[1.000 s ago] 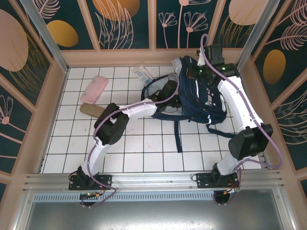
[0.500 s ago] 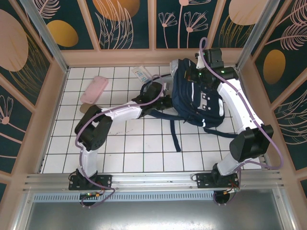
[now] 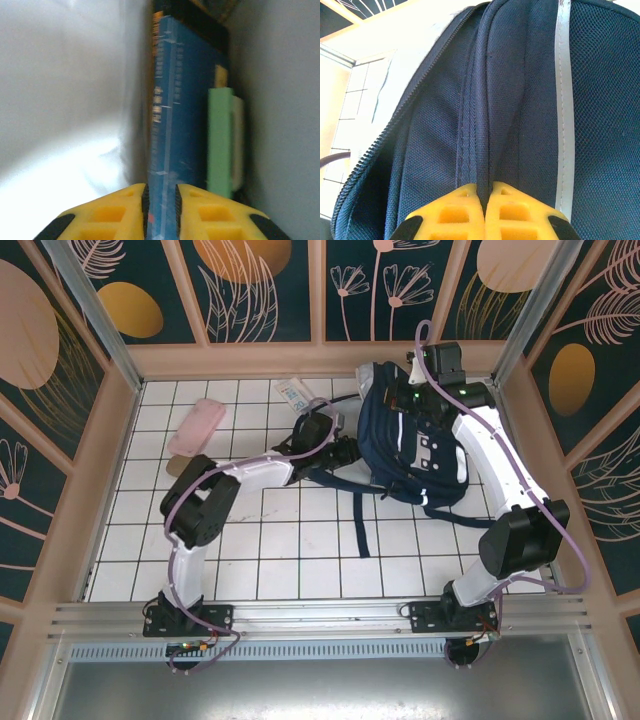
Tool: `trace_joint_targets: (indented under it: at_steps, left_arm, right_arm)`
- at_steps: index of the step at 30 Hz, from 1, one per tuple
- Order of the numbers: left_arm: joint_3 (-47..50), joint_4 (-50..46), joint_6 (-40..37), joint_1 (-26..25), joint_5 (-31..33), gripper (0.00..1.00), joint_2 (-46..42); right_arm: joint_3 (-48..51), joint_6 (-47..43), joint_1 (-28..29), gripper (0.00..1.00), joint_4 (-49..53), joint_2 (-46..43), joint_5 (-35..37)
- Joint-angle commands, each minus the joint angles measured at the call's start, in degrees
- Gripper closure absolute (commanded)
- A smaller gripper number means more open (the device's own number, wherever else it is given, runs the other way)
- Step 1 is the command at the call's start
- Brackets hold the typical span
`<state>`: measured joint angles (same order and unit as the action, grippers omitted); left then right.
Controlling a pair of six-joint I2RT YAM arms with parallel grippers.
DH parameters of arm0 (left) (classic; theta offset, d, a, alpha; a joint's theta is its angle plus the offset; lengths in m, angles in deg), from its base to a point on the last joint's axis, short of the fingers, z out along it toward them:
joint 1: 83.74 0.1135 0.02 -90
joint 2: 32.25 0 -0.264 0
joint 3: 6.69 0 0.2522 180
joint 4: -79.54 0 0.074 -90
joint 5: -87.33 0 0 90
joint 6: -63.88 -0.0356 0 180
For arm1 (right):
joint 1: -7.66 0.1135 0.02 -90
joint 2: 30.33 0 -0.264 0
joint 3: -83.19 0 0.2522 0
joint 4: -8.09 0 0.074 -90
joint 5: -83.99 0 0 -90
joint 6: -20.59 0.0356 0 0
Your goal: Pack books, pencil case, and school supplies into a backpack
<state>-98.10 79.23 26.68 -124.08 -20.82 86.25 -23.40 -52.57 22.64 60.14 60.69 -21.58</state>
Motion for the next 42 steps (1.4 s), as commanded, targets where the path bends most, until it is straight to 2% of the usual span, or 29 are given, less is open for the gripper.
trace_joint_targets:
  at_steps: [1,4,7,15,18,20,23,27,37,42]
  left_arm:
    - [-3.1,0.3,0.8,-0.1,-0.5,0.79,4.2]
    - [-5.9,-1.0,1.1,-0.2,-0.4,0.81,7.1]
    - [-9.8,-1.4,1.1,-1.5,-2.0,0.87,9.6]
    - [-21.2,-5.6,0.4,-7.0,-4.7,0.87,15.9]
    - [-21.0,-6.3,-0.2,-7.2,-4.3,0.84,15.7]
    - [-20.2,-7.6,-1.6,-7.0,-3.1,0.80,14.4]
    - [-17.6,-8.1,-2.3,-6.1,-2.4,0.62,11.7]
    - [-11.4,-7.1,-2.3,-3.8,-2.0,0.47,6.1]
    - [2.9,-11.3,-6.1,2.1,2.2,0.36,-11.8]
    - [5.2,-17.8,-9.5,6.5,6.3,0.28,-18.7]
  right_arm:
    - [-0.2,-0.3,-0.6,1.00,-4.8,-2.7,0.0]
    - [-0.1,-0.3,-0.5,1.00,-4.7,-2.5,-0.3]
    - [-0.1,-0.4,-0.6,1.00,-4.7,-2.2,-0.4]
    - [0.2,0.0,-0.4,1.00,-5.1,-1.0,-1.0]
    - [0.2,0.1,-0.3,1.00,-5.1,-0.8,-0.8]
    - [0.3,-0.1,-0.4,1.00,-4.8,-0.9,-0.5]
    - [0.5,-0.4,-0.3,1.00,-4.6,-0.9,-0.2]
    - [1.7,-0.8,-0.3,1.00,-5.1,-1.1,0.0]
    - [5.8,-1.5,-0.3,1.00,-7.1,-1.7,-1.0]
    - [9.4,-1.2,0.8,1.00,-10.0,-1.8,-1.7]
